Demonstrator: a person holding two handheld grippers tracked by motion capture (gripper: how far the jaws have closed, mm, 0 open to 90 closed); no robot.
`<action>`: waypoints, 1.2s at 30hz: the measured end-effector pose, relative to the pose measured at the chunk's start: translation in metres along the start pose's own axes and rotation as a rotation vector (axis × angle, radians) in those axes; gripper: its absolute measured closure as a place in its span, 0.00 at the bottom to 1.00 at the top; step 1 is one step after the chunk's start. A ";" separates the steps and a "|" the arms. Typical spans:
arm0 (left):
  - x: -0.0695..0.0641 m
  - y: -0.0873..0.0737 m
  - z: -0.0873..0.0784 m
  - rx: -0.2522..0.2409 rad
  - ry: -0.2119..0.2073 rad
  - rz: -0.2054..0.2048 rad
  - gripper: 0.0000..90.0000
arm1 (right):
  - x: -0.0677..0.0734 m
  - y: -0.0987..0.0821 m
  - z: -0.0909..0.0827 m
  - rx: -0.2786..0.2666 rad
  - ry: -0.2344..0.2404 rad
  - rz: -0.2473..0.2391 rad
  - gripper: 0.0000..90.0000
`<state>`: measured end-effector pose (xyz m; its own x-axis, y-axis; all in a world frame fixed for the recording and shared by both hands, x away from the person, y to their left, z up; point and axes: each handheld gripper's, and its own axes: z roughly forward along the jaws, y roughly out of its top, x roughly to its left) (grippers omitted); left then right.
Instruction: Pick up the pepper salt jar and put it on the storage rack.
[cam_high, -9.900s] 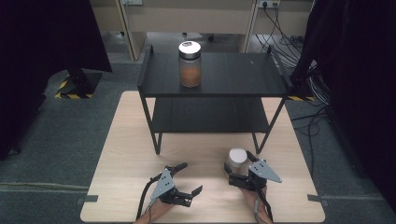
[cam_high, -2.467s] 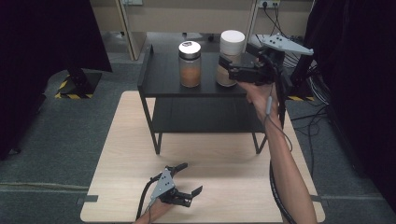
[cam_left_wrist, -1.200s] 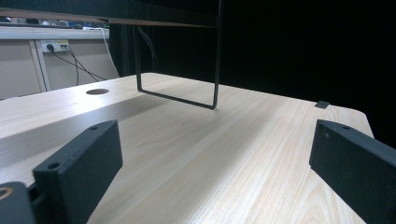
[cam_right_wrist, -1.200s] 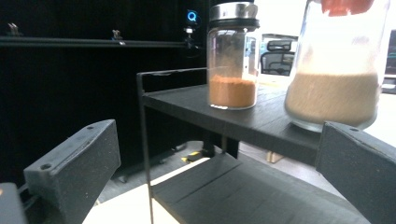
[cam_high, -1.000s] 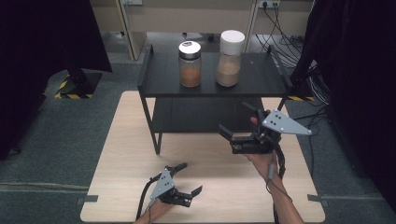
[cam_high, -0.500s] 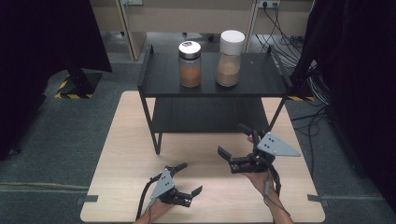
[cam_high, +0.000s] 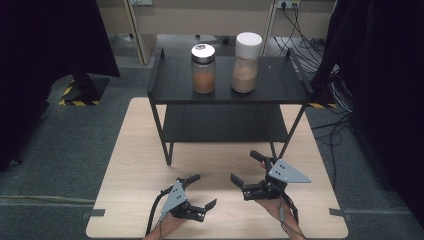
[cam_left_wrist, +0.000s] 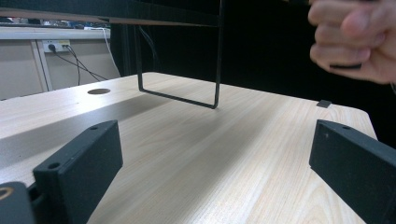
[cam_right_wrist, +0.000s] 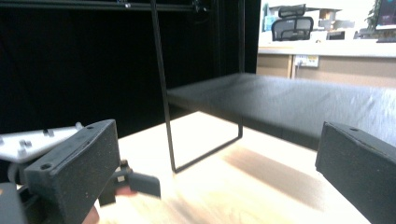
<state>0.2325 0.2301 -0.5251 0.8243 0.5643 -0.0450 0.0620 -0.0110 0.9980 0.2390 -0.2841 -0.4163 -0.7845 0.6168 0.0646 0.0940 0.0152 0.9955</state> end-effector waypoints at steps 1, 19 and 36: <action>0.000 0.000 0.000 0.000 0.000 0.000 0.03 | 0.000 -0.004 0.000 0.002 -0.003 -0.003 0.00; 0.000 0.000 0.000 -0.001 0.001 0.002 0.03 | 0.018 -0.056 -0.001 0.072 -0.039 -0.053 0.00; 0.001 -0.001 -0.001 -0.005 0.005 -0.016 0.03 | 0.014 -0.070 0.004 0.077 0.001 -0.033 0.01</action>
<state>0.2329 0.2311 -0.5258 0.8202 0.5688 -0.0608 0.0723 0.0024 0.9974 0.2240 -0.2729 -0.4854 -0.7888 0.6138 0.0324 0.1154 0.0961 0.9887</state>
